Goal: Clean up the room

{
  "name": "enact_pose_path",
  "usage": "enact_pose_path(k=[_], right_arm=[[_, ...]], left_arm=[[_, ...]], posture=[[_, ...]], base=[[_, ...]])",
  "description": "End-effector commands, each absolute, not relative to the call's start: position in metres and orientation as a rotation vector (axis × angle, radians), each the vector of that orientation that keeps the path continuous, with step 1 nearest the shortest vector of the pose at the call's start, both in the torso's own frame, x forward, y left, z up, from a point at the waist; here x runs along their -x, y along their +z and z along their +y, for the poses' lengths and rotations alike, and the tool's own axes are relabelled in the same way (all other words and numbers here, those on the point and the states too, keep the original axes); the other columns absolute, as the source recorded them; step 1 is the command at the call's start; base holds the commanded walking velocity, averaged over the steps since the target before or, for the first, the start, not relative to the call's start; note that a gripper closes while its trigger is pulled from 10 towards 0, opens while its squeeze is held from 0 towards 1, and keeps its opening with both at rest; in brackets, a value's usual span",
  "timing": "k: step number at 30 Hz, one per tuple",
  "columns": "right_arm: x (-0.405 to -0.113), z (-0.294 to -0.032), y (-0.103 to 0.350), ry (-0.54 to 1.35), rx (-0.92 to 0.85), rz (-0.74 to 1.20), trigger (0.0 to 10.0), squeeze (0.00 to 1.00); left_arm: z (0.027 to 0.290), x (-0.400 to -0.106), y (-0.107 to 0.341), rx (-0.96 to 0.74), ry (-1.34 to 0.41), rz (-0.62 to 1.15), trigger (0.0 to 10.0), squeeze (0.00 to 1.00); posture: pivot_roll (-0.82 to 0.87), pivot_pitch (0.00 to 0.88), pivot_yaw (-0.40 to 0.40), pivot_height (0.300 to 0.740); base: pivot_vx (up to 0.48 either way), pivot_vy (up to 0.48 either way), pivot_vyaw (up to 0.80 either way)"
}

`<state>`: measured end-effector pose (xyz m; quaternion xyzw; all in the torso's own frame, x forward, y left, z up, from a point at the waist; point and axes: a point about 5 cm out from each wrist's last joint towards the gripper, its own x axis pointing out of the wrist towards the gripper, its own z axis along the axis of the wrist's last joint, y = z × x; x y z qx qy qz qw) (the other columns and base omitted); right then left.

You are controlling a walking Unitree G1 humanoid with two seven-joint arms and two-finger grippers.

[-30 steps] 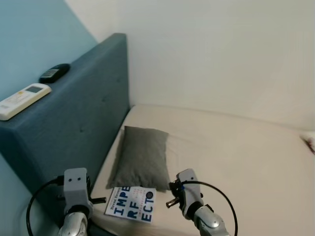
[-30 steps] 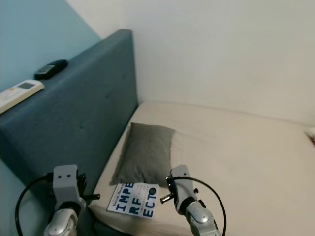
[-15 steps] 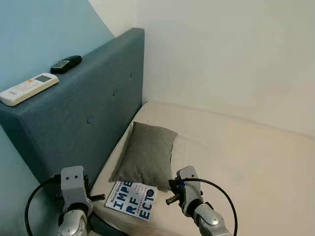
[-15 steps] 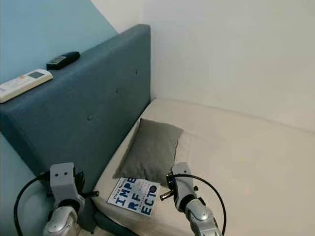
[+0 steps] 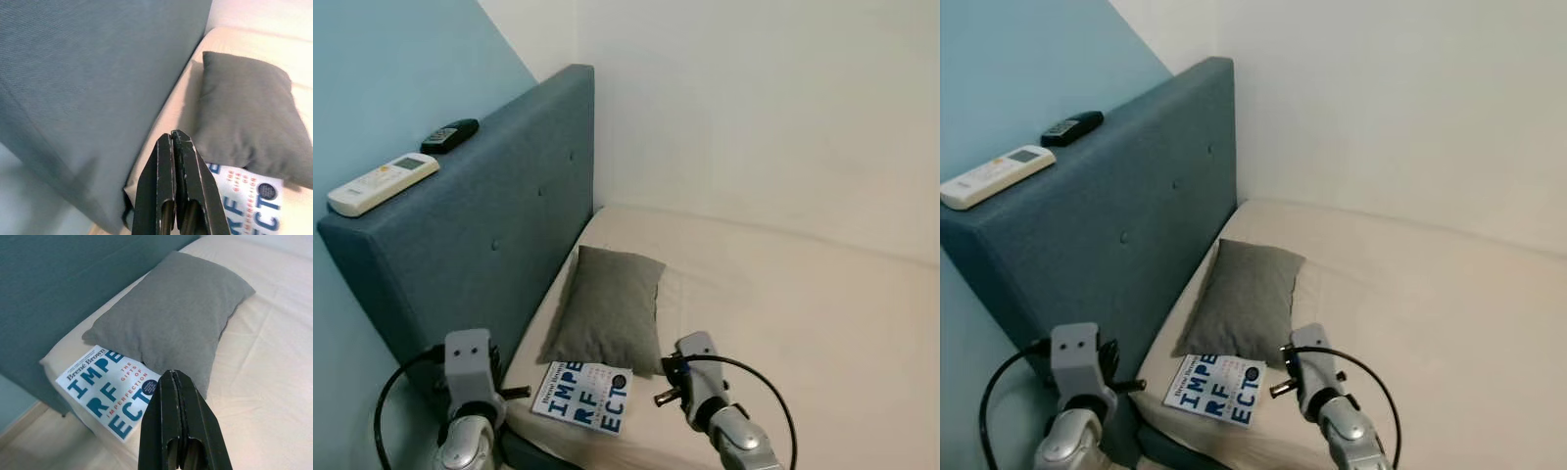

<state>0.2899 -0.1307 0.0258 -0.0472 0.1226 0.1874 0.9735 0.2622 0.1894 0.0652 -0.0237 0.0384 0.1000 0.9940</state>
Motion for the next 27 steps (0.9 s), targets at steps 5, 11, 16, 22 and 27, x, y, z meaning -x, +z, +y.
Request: enact_pose_path(k=[5, 11, 16, 22, 27], right_arm=[[-0.2876, -0.1252, 0.0222, 0.385, 0.081, 0.255, 10.0, 0.00], [-0.2879, -0.1235, 0.0232, 0.391, 0.086, 0.249, 10.0, 0.00], [-0.2864, -0.1229, 0.0222, 0.390, 0.086, 0.250, 10.0, 0.00], [-0.2864, -0.1212, 0.0222, 0.393, 0.088, 0.248, 10.0, 0.00], [-0.2859, -0.1207, 0.0222, 0.383, 0.084, 0.246, 10.0, 0.00]], left_arm=[[0.1873, -0.2629, 0.0603, 0.014, 0.186, 0.096, 10.0, 0.00], [0.1899, -0.2617, 0.0601, 0.015, 0.196, 0.097, 10.0, 0.00], [0.1909, -0.2595, 0.0597, 0.007, 0.195, 0.099, 10.0, 0.00], [0.1910, -0.2588, 0.0597, -0.013, 0.196, 0.096, 10.0, 0.00], [0.1923, -0.2559, 0.0545, 0.016, 0.208, 0.125, 10.0, 0.00]], posture=[[-0.02, 0.078, -0.094, 0.740], [-0.03, 0.091, -0.098, 0.740], [-0.02, 0.089, -0.094, 0.740], [-0.01, 0.080, -0.079, 0.740], [-0.01, 0.074, -0.080, 0.740]], base=[[0.000, 0.000, 0.00], [0.000, 0.000, 0.00], [0.000, 0.000, 0.00], [0.000, -0.160, 0.00], [0.000, -0.192, 0.00]])
